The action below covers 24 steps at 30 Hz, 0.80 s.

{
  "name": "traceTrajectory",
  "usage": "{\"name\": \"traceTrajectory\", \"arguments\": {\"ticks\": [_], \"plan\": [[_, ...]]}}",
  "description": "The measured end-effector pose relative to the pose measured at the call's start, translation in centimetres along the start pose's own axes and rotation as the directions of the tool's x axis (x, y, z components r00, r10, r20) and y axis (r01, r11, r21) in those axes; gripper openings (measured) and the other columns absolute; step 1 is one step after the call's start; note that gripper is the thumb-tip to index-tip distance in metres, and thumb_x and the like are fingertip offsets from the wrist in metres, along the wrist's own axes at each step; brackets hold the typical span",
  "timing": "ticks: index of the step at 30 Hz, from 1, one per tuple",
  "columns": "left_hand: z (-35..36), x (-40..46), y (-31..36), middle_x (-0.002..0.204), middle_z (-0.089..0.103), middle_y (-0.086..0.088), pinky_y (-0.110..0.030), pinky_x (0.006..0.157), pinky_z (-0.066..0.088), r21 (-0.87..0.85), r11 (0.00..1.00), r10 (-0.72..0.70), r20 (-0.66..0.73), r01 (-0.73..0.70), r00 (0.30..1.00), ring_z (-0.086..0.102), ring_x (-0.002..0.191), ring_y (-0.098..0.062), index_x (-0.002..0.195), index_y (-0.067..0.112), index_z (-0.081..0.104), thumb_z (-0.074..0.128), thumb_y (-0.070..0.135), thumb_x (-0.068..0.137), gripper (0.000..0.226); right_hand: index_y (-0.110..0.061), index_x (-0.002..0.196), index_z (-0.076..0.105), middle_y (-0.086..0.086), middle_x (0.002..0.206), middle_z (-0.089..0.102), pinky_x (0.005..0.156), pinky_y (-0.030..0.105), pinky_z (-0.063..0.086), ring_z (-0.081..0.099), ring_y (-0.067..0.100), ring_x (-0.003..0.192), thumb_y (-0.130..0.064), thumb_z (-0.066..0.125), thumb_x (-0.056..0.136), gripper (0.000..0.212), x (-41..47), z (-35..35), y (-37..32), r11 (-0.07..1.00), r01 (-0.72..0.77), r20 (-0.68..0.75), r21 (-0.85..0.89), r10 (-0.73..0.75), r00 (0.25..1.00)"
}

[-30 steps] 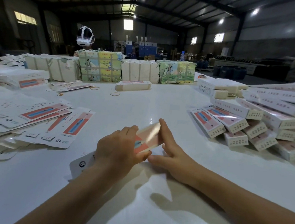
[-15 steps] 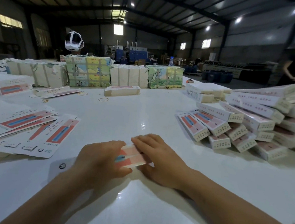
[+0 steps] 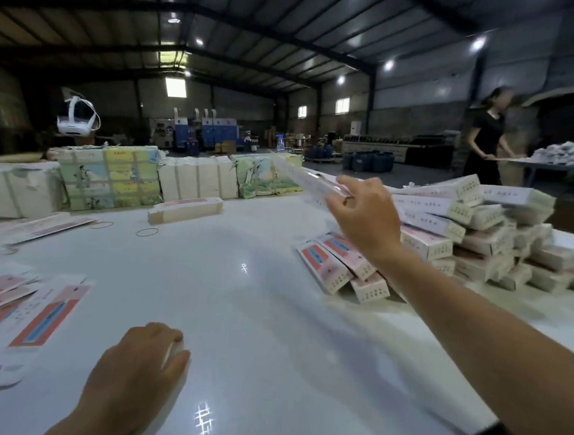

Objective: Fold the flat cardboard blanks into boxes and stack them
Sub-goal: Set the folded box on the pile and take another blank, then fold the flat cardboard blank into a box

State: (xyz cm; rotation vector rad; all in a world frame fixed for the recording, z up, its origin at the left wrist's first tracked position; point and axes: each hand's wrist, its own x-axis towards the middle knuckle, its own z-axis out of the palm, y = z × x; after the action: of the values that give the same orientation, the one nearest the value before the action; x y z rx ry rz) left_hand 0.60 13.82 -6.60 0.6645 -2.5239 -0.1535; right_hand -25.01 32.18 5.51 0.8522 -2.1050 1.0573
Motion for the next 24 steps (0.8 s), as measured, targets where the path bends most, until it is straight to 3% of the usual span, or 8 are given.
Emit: {"name": "traceTrajectory", "arguments": {"ticks": [4,7,13,16,20,24], "plan": [[0.8,0.2,-0.6,0.119,0.052,0.017,-0.026,0.09,0.035,-0.025,1.0,-0.017,0.037,0.018,0.999,0.042,0.115,-0.007,0.111,0.036,0.056,0.049,0.04,0.091,0.021,-0.024,0.129,0.056,0.007,0.107,0.047,0.075,0.036,0.044,0.044,0.021,0.092,-0.044,0.045,0.094,0.042,2.2,-1.5,4.2,0.948,-0.186,-0.004,-0.26,0.191,0.982],[1.0,0.3,-0.8,0.117,0.054,0.014,-0.026,0.09,0.037,-0.033,0.999,-0.009,0.043,0.01,0.999,0.045,0.109,-0.008,0.11,0.032,0.059,0.051,0.036,0.091,0.022,-0.025,0.122,0.059,0.013,0.118,0.05,0.083,0.039,0.039,0.046,0.029,0.103,-0.045,0.042,0.093,0.04,1.3,-1.3,6.8,0.8,-0.218,0.123,-0.559,0.341,0.932],[1.0,0.5,-0.7,0.116,0.056,0.011,-0.028,0.09,0.038,-0.055,0.998,-0.015,0.041,0.017,0.999,0.046,0.105,-0.01,0.109,0.028,0.061,0.054,0.033,0.09,0.021,-0.021,0.125,0.055,0.013,0.127,0.047,0.094,0.046,0.035,0.041,0.032,0.115,-0.043,0.04,0.094,0.041,0.8,-1.1,7.2,0.748,-0.164,0.146,-0.643,0.33,0.932],[0.8,0.4,-0.7,0.115,0.056,0.012,-0.026,0.086,0.037,-0.059,0.998,-0.007,0.035,0.009,0.999,0.044,0.102,-0.006,0.11,0.029,0.06,0.052,0.035,0.09,0.022,-0.02,0.133,0.048,0.012,0.14,0.038,0.098,0.048,0.032,0.032,0.031,0.126,-0.04,0.041,0.095,0.043,1.2,-1.3,4.8,0.816,-0.094,0.128,-0.57,0.202,0.971],[1.0,0.3,-0.6,0.115,0.054,0.015,-0.022,0.082,0.034,-0.075,0.997,-0.007,0.008,0.008,1.0,0.042,0.1,-0.002,0.111,0.029,0.059,0.05,0.038,0.091,0.024,-0.017,0.129,0.055,0.008,0.134,0.049,0.096,0.045,0.034,0.039,0.027,0.123,-0.034,0.05,0.093,0.039,0.0,-0.3,-1.4,0.959,0.149,0.047,-0.242,-0.142,0.989],[1.0,0.3,-0.4,0.119,0.053,0.014,-0.023,0.088,0.034,-0.053,0.998,-0.014,0.033,0.016,0.999,0.043,0.11,-0.007,0.116,0.029,0.057,0.046,0.039,0.093,0.027,-0.019,0.117,0.066,0.002,0.125,0.061,0.095,0.039,0.037,0.049,0.023,0.118,-0.029,0.054,0.093,0.029,-5.5,3.0,-5.9,0.94,0.341,0.218,0.028,-0.339,0.915]]}}
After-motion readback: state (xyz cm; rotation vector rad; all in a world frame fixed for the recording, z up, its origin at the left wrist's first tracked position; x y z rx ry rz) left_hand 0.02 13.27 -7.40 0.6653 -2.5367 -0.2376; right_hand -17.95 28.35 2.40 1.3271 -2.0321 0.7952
